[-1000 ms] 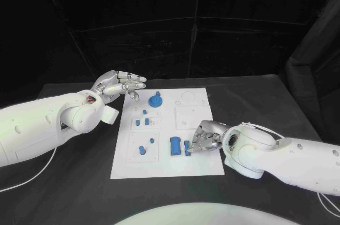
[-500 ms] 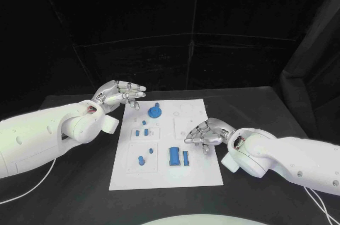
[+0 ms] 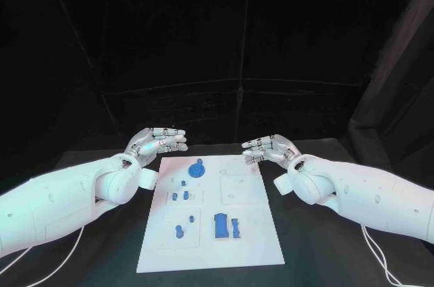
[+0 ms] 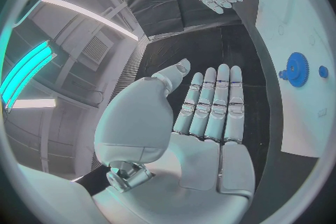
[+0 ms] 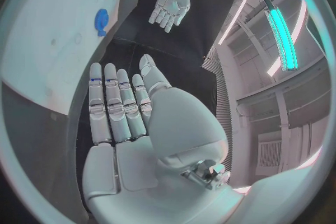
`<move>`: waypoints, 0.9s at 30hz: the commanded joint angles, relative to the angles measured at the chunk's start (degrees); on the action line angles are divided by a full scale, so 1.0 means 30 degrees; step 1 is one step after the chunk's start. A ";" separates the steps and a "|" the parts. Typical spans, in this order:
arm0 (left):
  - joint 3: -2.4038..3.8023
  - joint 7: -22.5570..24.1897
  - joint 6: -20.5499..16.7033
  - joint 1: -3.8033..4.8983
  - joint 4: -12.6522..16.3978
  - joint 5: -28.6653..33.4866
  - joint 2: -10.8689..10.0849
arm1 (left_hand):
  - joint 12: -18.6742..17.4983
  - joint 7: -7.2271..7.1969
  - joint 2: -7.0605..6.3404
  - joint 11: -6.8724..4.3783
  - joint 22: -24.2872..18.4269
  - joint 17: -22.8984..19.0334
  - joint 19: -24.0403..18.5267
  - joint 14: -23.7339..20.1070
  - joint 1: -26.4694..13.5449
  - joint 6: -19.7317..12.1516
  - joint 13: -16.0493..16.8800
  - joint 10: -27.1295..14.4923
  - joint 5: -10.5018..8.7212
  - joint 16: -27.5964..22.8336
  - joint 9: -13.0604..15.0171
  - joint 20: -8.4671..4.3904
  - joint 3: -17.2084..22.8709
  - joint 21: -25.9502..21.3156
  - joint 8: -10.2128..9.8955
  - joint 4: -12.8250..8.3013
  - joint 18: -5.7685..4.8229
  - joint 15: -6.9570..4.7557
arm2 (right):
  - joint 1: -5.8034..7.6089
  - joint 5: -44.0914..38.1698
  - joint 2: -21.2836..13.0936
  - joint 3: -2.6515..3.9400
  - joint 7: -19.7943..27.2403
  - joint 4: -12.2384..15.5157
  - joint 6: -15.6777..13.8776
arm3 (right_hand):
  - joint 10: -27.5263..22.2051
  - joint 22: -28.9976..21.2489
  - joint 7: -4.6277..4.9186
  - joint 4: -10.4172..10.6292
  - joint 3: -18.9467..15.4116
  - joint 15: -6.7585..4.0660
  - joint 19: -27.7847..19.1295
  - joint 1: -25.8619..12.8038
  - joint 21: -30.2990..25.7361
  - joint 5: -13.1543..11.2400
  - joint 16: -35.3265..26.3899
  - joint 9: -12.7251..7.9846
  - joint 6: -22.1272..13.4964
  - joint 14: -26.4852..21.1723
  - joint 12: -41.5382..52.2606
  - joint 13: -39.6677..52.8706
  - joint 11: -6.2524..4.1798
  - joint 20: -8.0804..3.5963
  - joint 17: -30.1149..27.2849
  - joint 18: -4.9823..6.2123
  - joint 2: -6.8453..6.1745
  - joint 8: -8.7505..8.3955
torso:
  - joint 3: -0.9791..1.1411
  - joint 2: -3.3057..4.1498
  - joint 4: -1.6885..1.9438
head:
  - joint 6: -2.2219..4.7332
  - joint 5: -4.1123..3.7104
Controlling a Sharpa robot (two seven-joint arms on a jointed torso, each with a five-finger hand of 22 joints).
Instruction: Assemble the parts on the task board
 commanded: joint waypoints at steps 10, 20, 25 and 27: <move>0.0269 0.0296 -0.1310 -0.0361 0.0220 0.0226 0.0271 | -0.3442 -0.1479 0.1713 -0.1272 -0.4187 -0.2936 -0.7911 -0.8190 -1.0836 -0.8353 -0.1190 -0.9161 -0.1179 -0.3640 -0.1246 -0.1963 -0.4254 -0.1904 -0.2392 0.0908 -0.1271 -0.0992 | -0.0060 0.1221 0.0216 0.0098 0.1063 0.0119 -0.0961 | -0.9044 -0.3011 -0.1099 0.1629 0.1987 -0.2150 -0.7857 -1.2769 -0.2979 -0.1197 -0.2804 -0.2201 -0.8390 -0.9119 -0.2504 -0.1317 -0.1312 -0.2045 -0.2389 -0.1274 -0.2332 -0.1199 | 0.0190 -0.0650 0.0343 | 0.0262 0.0520; 0.1409 0.0810 -0.6768 -0.1695 0.3603 0.0290 -0.0436 | -0.3442 -0.2990 0.1713 -0.3064 -0.5360 -0.2936 -1.0725 -1.1513 -1.5171 -1.1725 -0.1190 -1.2787 -0.1179 -0.4472 -0.1246 -0.2912 -0.5679 -0.1904 -0.2392 0.0908 -0.1679 -0.2542 | -0.0454 0.4822 -0.0851 0.0037 0.3149 0.4046 -0.6208 | -1.2802 -0.3011 -0.2750 0.2471 0.1987 -0.2150 -1.1240 -1.7543 -0.3858 -0.1197 -0.2804 -0.2201 -1.1747 -1.3111 -0.2504 -0.1317 -0.2872 -0.2820 -0.2389 -0.1723 -0.2332 -0.1199 | 0.0298 -0.1078 0.0553 | 0.0293 0.0848; 0.1969 0.1063 -0.9452 -0.2351 0.5268 0.0322 -0.0784 | -0.3442 -0.2990 0.1713 -0.3064 -0.5779 -0.2936 -1.1725 -1.2694 -1.6712 -1.2926 -0.1190 -1.4086 -0.1179 -0.6057 -0.1246 -0.3250 -0.6184 -0.1904 -0.2392 0.0908 -0.3228 -0.2542 | -0.0596 0.6121 -0.1236 0.0015 0.3902 0.5462 -0.8100 | -1.4171 -0.3011 -0.2750 0.4032 0.1987 -0.2150 -1.2459 -1.9281 -0.4173 -0.1197 -0.2804 -0.2201 -1.2974 -1.4571 -0.2504 -0.1317 -0.2872 -0.4336 -0.2389 -0.1933 -0.2332 -0.1199 | 0.0298 -0.1078 0.0553 | 0.0293 0.0848; 0.2179 0.1158 -1.0461 -0.2598 0.5893 0.0334 -0.0914 | -0.3442 -0.2990 0.1713 -0.3064 -0.5942 -0.2936 -1.2114 -1.3165 -1.7318 -1.3399 -0.1190 -1.4587 -0.1179 -0.6057 -0.1246 -0.3390 -0.6380 -0.1904 -0.2392 0.0908 -0.3228 -0.2542 | -0.0641 0.6532 -0.1358 0.0008 0.4140 0.5911 -0.8699 | -1.4690 -0.3011 -0.2750 0.4032 0.1987 -0.2150 -1.2930 -1.9960 -0.5582 -0.1197 -0.2804 -0.2201 -1.3443 -1.5129 -0.2504 -0.1317 -0.2872 -0.4336 -0.2389 -0.1931 -0.2332 -0.1199 | 0.0298 -0.1078 0.0553 | 0.0293 0.0848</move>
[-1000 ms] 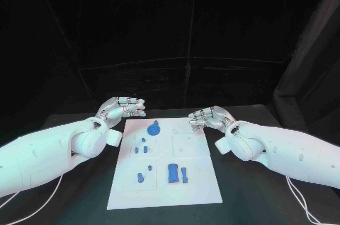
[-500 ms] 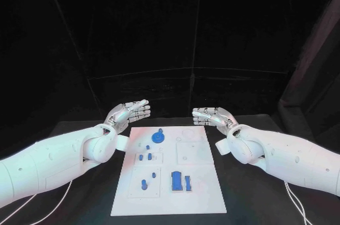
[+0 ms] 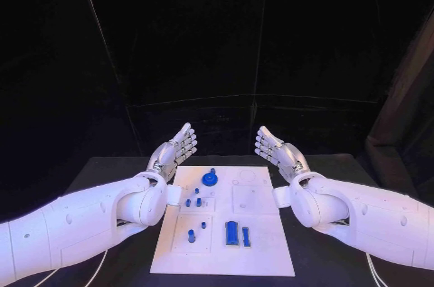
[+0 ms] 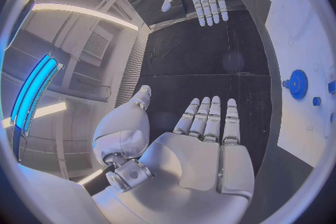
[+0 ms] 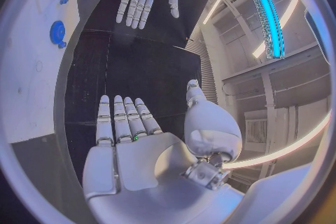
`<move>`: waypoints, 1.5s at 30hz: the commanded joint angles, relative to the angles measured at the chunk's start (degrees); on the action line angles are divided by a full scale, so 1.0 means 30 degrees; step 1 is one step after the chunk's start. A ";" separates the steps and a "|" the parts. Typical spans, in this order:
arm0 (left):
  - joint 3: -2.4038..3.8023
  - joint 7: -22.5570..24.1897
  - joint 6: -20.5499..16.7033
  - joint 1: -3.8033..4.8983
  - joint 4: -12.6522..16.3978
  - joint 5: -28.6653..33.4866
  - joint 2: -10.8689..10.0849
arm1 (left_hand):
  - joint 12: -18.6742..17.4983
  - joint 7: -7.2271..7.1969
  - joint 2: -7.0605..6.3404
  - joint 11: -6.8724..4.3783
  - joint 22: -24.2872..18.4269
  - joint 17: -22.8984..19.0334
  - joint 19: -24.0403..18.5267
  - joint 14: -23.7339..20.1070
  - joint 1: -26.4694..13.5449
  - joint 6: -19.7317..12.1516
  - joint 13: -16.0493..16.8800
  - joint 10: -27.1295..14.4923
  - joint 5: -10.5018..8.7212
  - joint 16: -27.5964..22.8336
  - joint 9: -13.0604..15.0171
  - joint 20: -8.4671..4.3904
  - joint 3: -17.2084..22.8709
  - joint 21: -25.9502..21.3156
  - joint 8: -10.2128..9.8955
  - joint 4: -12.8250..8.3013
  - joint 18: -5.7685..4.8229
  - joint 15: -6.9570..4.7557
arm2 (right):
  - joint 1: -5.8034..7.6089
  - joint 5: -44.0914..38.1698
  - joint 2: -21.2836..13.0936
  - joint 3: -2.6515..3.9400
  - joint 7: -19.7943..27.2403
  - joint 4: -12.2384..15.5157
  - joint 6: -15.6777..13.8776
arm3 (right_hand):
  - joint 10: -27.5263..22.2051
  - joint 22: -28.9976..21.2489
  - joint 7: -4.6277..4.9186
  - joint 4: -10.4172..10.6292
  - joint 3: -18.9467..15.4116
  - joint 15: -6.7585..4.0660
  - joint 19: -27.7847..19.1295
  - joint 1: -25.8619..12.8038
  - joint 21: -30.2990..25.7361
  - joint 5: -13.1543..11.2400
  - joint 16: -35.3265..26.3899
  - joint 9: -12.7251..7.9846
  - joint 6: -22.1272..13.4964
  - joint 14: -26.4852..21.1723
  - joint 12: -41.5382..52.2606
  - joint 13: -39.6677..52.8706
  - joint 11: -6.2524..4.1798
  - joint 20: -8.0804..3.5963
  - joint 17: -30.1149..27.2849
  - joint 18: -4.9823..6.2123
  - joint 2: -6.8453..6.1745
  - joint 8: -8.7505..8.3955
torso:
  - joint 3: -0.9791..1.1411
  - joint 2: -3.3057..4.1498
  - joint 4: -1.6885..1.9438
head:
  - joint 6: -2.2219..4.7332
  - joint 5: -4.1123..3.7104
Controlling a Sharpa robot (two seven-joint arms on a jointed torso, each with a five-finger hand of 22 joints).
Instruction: Assemble the parts on the task board
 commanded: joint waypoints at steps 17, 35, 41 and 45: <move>0.0485 0.0870 -0.5093 -0.0547 0.1551 0.0056 -0.0325 | -0.0221 -0.0211 0.0025 -0.0408 -0.2380 -0.0089 -0.3657 -0.4338 -0.5667 -0.4411 -0.0043 -0.4732 -0.0145 -0.1406 -0.0046 -0.1916 -0.2888 -0.0142 -0.0150 0.0002 -0.1165 -0.0239 | -0.0032 0.2222 -0.0196 -0.0002 0.1607 0.0761 -0.3153 | -0.4967 -0.0125 -0.0298 0.1464 0.0102 -0.0070 -0.4502 -0.6322 -0.1797 -0.0121 -0.0157 -0.0045 -0.4445 -0.5284 -0.0135 -0.0037 -0.0239 -0.1177 -0.0046 -0.1913 -0.0125 -0.0145 | 0.0007 -0.0022 0.0011 | -0.0002 0.0002; 0.0485 0.0870 -0.5093 -0.0547 0.1551 0.0056 -0.0325 | -0.0221 -0.0211 0.0025 -0.0408 -0.2380 -0.0089 -0.5696 -0.6722 -0.8791 -0.6835 -0.0043 -0.7346 -0.0145 -0.1406 -0.0046 -0.1916 -0.2888 -0.0142 -0.0150 0.0002 -0.1165 -0.0239 | -0.0032 0.2222 -0.0196 -0.0002 0.1607 0.0761 -0.3153 | -0.7744 -0.0125 -0.0298 0.1464 0.0102 -0.0070 -0.7000 -0.9844 -0.1797 -0.0121 -0.0157 -0.0045 -0.6908 -0.8220 -0.0135 -0.0037 -0.0239 -0.1177 -0.0046 -0.1913 -0.0125 -0.0145 | 0.0007 -0.0022 0.0011 | -0.0002 0.0002; 0.0485 0.0870 -0.5093 -0.0547 0.1551 0.0056 -0.0325 | -0.0221 -0.0211 0.0025 -0.0408 -0.2380 -0.0089 -0.5696 -0.6722 -0.8791 -0.6835 -0.0043 -0.7346 -0.0145 -0.1406 -0.0046 -0.1916 -0.2888 -0.0142 -0.0150 0.0002 -0.1165 -0.0239 | -0.0032 0.2222 -0.0196 -0.0002 0.1607 0.0761 -0.3153 | -0.7744 -0.0125 -0.0298 0.1464 0.0102 -0.0070 -0.7000 -0.9844 -0.1797 -0.0121 -0.0157 -0.0045 -0.6908 -0.8220 -0.0135 -0.0037 -0.0239 -0.1177 -0.0046 -0.1913 -0.0125 -0.0145 | 0.0007 -0.0022 0.0011 | -0.0002 0.0002; 0.0485 0.0870 -0.5093 -0.0547 0.1551 0.0056 -0.0325 | -0.0221 -0.0211 0.0025 -0.0408 -0.2380 -0.0089 -0.5696 -0.6722 -0.8791 -0.6835 -0.0043 -0.7346 -0.0145 -0.1406 -0.0046 -0.1916 -0.2888 -0.0142 -0.0150 0.0002 -0.1165 -0.0239 | -0.0032 0.2222 -0.0196 -0.0002 0.1607 0.0761 -0.3153 | -0.7744 -0.0125 -0.0298 0.1464 0.0102 -0.0070 -0.7000 -0.9844 -0.1797 -0.0121 -0.0157 -0.0045 -0.6908 -0.8220 -0.0135 -0.0037 -0.0239 -0.1177 -0.0046 -0.1913 -0.0125 -0.0145 | 0.0007 -0.0022 0.0011 | -0.0002 0.0002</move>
